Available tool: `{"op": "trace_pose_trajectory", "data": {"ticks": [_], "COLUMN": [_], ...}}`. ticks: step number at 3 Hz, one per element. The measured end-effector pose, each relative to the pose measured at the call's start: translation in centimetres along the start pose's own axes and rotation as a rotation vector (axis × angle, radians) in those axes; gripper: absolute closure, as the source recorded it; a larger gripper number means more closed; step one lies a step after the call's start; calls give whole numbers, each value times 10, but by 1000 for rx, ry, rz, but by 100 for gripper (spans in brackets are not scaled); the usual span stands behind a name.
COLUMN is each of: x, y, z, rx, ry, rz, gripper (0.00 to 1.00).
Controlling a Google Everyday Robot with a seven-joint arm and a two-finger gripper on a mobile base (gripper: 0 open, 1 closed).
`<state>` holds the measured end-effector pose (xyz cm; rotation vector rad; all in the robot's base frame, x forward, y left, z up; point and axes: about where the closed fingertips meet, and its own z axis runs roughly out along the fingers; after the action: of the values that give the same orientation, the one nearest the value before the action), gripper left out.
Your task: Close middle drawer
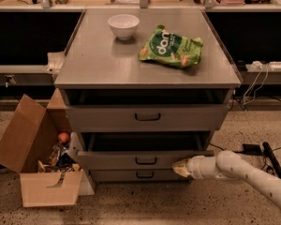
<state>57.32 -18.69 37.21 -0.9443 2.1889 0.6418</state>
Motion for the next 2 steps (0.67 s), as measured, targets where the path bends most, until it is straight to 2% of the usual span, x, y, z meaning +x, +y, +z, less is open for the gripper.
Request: {"op": "trace_pose_trajectory", "data": {"ticks": [1, 2], "x": [-6, -6], "y": [-10, -10], "z": [5, 5], "rx": [3, 3], "ry": [-18, -19], "rz": [-4, -5], "gripper": [100, 100]}}
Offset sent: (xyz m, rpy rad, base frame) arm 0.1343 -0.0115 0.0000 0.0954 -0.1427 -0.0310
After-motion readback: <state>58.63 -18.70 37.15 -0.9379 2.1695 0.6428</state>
